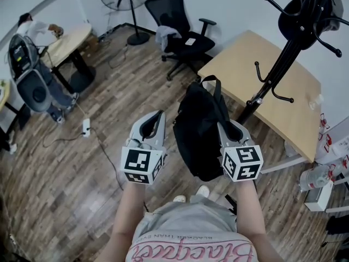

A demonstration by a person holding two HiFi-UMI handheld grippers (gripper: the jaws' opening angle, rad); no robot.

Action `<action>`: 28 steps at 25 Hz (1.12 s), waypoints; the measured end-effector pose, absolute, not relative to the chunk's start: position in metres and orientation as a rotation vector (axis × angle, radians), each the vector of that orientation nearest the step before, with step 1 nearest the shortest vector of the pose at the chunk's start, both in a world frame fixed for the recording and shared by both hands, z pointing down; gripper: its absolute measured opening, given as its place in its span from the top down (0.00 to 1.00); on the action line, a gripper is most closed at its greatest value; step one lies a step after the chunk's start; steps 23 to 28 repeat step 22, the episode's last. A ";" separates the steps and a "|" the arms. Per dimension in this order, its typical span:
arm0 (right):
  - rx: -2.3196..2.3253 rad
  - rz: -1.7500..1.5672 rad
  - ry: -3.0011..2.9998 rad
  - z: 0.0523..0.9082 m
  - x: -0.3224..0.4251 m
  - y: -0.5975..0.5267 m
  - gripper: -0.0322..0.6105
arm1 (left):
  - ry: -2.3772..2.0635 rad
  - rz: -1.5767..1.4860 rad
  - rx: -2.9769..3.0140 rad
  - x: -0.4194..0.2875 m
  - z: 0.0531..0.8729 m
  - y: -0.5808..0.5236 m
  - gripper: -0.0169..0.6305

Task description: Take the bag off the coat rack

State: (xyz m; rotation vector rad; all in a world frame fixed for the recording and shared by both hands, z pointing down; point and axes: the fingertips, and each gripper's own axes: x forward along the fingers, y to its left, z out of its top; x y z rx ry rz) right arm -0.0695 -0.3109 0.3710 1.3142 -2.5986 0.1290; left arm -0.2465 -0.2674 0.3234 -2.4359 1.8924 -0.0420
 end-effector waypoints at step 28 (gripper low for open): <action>1.311 0.067 -2.624 0.352 -0.078 -0.314 0.86 | 1.868 -0.031 -2.410 -0.252 0.311 -0.271 0.94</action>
